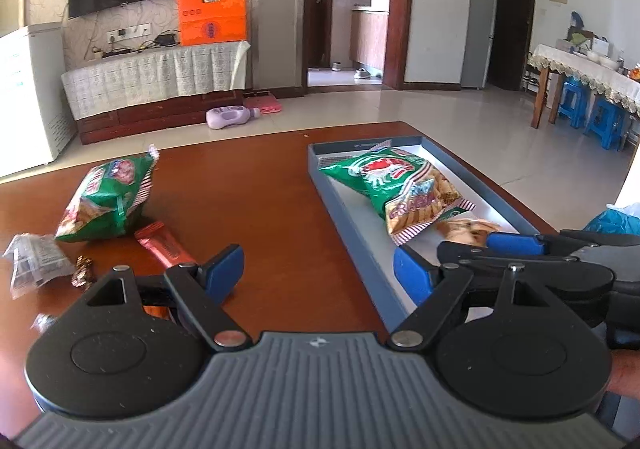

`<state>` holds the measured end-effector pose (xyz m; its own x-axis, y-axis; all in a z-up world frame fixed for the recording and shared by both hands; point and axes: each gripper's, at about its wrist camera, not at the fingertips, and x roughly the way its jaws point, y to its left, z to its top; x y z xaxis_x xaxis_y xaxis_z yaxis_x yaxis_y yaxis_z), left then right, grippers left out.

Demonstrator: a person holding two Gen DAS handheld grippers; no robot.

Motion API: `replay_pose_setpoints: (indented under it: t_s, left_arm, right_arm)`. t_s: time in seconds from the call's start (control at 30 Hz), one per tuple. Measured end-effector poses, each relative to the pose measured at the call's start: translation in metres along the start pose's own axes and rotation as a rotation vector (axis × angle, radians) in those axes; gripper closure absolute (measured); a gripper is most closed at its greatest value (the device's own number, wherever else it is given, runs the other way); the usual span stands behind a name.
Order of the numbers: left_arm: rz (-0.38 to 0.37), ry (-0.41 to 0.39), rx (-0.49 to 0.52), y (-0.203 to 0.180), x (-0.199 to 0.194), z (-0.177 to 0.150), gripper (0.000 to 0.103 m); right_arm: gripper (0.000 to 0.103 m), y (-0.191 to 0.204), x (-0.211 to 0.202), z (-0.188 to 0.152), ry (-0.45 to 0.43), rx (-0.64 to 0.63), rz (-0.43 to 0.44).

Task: Organize snacks
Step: 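Lower the clear snack bag into the box and open the right gripper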

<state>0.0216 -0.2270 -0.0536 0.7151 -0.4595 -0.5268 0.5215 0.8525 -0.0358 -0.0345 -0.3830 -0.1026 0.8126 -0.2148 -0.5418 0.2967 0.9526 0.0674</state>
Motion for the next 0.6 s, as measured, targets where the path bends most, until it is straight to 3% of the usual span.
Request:
replay_pose_setpoints:
  t_s: [0.4,0.6]
  left_arm:
    - [0.084,-0.02,-0.041,0.036,-0.049,-0.018,0.018]
    - [0.123,-0.027,-0.069,0.066,-0.073,-0.035,0.018]
  right_arm:
    - [0.051,0.0,-0.044,-0.005,-0.071,0.051,0.022]
    - [0.051,0.015,-0.069,-0.01,-0.124,0.053,0.101]
